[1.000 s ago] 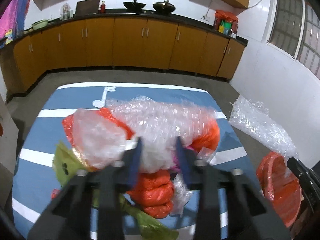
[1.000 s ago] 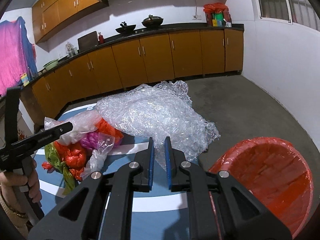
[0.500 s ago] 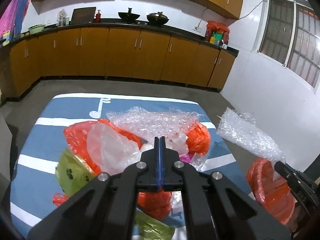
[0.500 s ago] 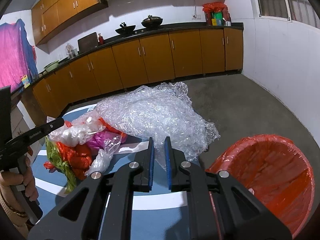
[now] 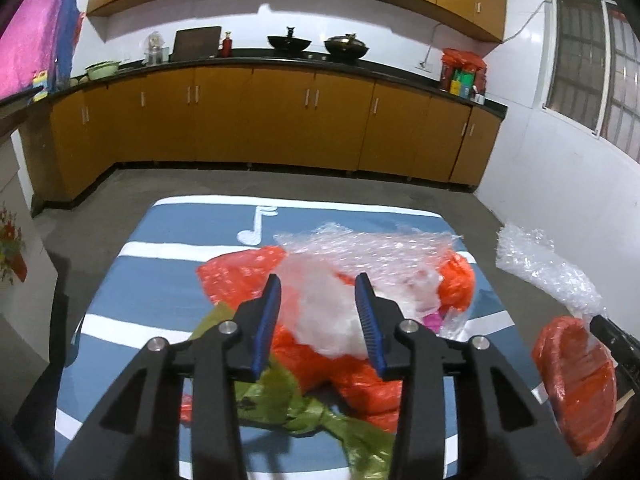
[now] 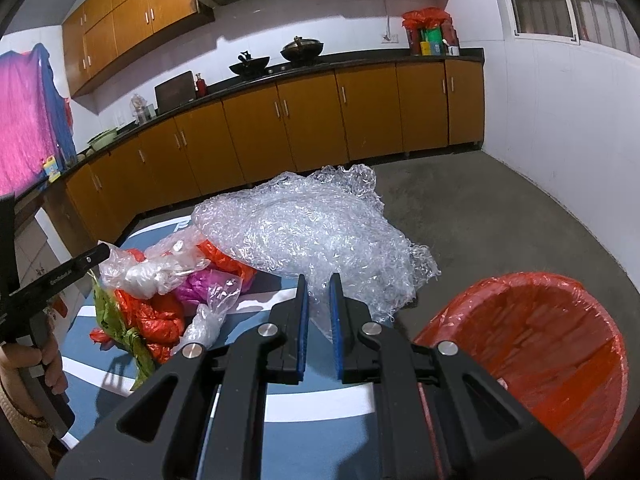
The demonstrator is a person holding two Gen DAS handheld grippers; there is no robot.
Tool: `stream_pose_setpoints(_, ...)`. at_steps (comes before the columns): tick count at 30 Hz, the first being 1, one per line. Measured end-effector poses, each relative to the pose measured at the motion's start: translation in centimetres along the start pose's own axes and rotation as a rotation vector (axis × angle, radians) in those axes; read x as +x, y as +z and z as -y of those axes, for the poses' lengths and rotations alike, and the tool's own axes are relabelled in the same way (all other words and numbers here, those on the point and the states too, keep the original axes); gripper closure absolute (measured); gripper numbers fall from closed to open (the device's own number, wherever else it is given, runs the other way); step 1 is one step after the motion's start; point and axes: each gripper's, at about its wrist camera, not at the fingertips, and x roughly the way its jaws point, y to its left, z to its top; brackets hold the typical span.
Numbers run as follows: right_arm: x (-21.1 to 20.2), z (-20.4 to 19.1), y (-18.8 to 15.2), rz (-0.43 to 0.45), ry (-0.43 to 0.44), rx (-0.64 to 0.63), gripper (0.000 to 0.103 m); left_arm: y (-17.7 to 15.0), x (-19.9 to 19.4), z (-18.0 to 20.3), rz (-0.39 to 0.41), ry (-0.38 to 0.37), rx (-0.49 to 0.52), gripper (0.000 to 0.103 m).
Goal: Collect trash
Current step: 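Pull the clear bag from the pile with the left tool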
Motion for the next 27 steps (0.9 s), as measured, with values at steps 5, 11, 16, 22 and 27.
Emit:
stream_pose_setpoints(5,-0.2,-0.4,0.0,-0.001,0.001,-0.023,0.092,-0.1,-0.5,-1.0,0.018,0.008,-0.024,0.055)
stream_pose_setpoints(11,0.1,-0.6,0.2,-0.007,0.005,-0.023,0.092,-0.1,1.0,-0.7,-0.023,-0.001,-0.016,0.054)
stream_pose_setpoints(16,0.2,-0.8,0.2,-0.01,0.01,-0.031,0.092,-0.2,2.2,-0.7,-0.066,-0.046,-0.039,0.079)
stream_pose_setpoints(22,-0.4,-1.0,0.2,-0.001,0.015,-0.033,0.092,-0.5,1.2,-0.8,-0.052,-0.099,-0.032,0.098)
stream_pose_setpoints(27,-1.4,-1.0,0.3,0.013,0.023,-0.026,0.092,-0.3,-1.7,-0.9,-0.004,-0.108,-0.005,0.099)
